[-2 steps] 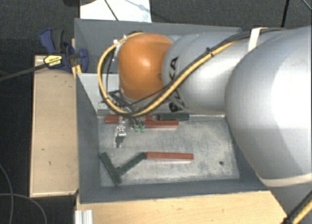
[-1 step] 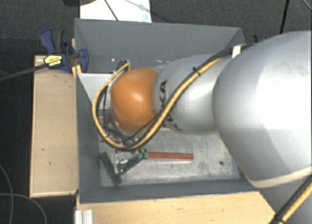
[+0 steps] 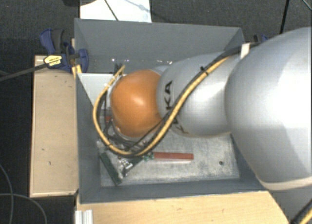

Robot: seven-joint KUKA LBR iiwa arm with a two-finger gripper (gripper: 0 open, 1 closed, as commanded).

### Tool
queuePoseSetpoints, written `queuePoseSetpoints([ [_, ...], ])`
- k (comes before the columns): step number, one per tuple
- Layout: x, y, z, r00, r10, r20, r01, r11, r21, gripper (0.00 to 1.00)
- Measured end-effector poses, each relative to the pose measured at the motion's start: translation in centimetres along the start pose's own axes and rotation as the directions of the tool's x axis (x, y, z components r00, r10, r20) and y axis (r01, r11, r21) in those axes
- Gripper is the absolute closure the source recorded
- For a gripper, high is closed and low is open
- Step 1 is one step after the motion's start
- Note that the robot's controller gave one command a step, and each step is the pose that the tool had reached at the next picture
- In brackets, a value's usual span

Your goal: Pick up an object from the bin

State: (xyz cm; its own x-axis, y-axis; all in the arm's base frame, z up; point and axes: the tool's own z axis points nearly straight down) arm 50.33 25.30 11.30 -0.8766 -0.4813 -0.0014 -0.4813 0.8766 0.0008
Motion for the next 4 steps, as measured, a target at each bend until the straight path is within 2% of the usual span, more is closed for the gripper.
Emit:
queuePoseSetpoints([
  [1, 3.3, -7.9, 0.6, 0.997, 0.079, 0.000, -0.079, 0.997, 0.000, 0.00],
  [2, 3.4, -4.2, 2.7, 0.989, -0.148, -0.001, 0.148, 0.989, 0.001, 0.00],
  [3, 7.7, -14.2, 3.8, 0.989, 0.150, 0.010, -0.150, 0.989, -0.005, 1.00],
  [4, 7.7, -14.7, 3.8, 0.988, 0.154, 0.011, -0.154, 0.988, -0.004, 1.00],
])
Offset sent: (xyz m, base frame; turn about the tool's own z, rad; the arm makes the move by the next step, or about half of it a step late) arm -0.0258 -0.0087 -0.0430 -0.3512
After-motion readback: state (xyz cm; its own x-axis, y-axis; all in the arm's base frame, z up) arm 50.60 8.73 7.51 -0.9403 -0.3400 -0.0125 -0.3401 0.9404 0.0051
